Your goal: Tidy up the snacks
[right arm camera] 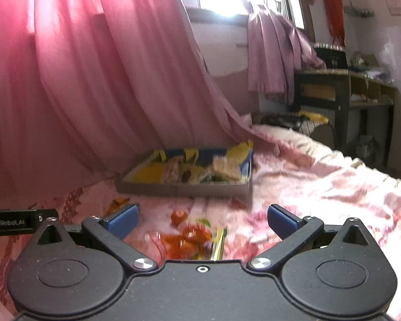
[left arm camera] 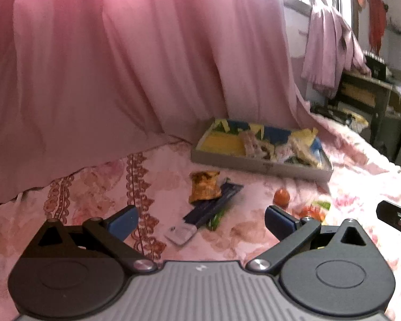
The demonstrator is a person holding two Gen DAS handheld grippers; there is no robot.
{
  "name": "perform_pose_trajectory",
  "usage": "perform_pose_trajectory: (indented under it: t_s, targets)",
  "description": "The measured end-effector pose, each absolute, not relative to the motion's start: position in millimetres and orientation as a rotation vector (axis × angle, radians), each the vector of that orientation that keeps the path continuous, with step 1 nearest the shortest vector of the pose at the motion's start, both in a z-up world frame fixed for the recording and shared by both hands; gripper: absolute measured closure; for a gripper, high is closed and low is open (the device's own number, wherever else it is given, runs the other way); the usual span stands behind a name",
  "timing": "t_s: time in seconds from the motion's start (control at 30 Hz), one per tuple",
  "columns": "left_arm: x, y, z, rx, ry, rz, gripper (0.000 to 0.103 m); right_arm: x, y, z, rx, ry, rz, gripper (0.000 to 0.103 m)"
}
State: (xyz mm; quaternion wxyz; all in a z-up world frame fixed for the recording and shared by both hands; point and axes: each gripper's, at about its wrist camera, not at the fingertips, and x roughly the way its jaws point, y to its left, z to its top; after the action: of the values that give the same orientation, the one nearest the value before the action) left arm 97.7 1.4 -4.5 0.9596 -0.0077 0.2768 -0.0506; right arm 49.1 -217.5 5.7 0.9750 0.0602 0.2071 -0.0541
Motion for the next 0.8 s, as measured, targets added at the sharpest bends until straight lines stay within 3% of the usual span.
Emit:
perform_pose_trajectory:
  t_s: [0.8]
  targets:
    - [153.1, -12.7, -44.6, 0.021, 0.917, -0.203, 0.0, 89.1, -209.5, -38.7, 0.11, 0.728, -0.131, 0.001]
